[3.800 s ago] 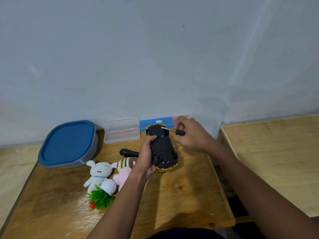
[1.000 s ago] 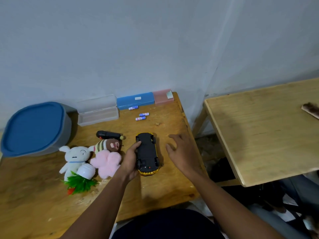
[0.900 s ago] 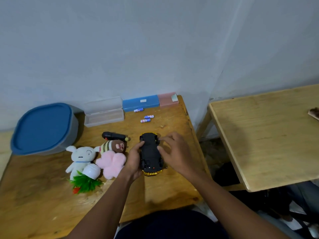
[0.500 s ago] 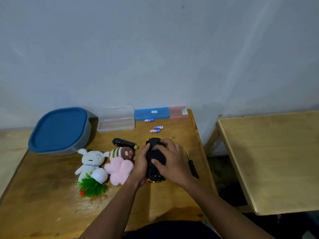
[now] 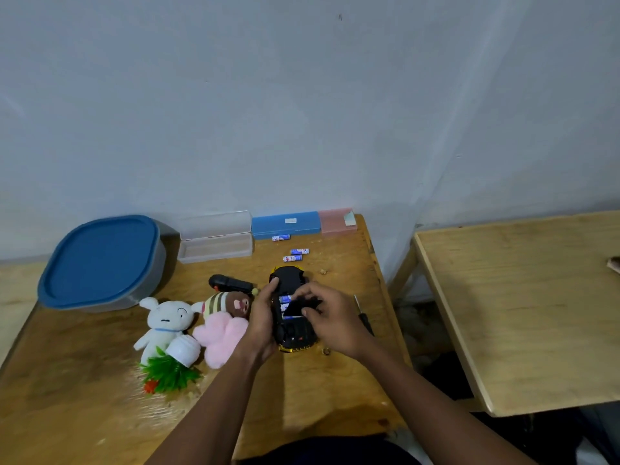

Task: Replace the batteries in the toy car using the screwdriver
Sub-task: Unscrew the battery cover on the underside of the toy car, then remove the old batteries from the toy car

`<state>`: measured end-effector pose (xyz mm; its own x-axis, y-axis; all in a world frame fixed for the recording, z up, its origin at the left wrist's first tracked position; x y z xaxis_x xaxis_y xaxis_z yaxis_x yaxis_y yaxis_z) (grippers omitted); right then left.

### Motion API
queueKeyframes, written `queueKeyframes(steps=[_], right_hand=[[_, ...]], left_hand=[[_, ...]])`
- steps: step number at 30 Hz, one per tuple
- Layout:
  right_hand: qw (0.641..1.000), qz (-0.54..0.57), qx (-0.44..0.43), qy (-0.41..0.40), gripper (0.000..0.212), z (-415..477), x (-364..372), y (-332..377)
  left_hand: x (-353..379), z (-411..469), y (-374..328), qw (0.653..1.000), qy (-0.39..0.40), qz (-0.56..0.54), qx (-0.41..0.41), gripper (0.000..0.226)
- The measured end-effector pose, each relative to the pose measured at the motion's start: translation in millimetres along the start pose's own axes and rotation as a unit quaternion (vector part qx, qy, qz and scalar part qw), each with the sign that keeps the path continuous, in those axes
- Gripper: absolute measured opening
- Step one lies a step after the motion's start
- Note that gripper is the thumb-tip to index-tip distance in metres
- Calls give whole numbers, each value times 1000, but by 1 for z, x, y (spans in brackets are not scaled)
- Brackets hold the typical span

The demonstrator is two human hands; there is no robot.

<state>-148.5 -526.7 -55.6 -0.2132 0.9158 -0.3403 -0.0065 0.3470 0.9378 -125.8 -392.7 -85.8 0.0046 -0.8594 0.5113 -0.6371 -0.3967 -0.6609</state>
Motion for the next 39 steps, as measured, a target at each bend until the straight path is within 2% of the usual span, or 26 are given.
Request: queueKeyframes(steps=[6, 9, 12, 14, 19, 23, 28, 33, 39], right_hand=[[992, 86, 45, -83, 45, 4, -9, -18], [977, 84, 121, -151, 40, -1, -8, -47], [974, 12, 198, -108, 35, -12, 3, -77], [973, -41, 216, -74, 31, -18, 12, -89], [969, -114, 197, -94, 34, -18, 19, -91], [957, -216, 163, -102, 37, -20, 21, -86], [949, -240, 166, -122, 29, -28, 24, -86], [953, -211, 161, -144, 25, -31, 25, -82], [969, -136, 86, -186, 16, -21, 20, -38]], left_hand=[[-18, 2, 2, 999, -44, 12, -22, 36], [-31, 4, 2, 997, -79, 27, 1, 30], [-37, 2, 1, 996, -74, 38, 9, 23], [-38, -1, 2, 997, -68, 38, -4, 21], [-46, -5, 10, 995, -81, 40, -33, 34], [-49, -7, 14, 995, -76, 48, -33, 38], [-47, -11, 16, 996, -68, 56, -33, 35], [-47, -10, 18, 996, -60, 51, -40, 35], [-37, -9, 14, 998, -40, 43, -27, 34]])
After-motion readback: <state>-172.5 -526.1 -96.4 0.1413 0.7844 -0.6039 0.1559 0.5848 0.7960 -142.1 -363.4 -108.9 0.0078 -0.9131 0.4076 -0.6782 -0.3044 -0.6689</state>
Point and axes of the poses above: each hand's wrist, its own z-axis towards the middle knuckle, its own x-axis out of the palm, y = z × x, the point moved 4 cm from there along z, towards the middle knuckle, and after that the axes turned 5 degrees about y, right-handed, at the moved point
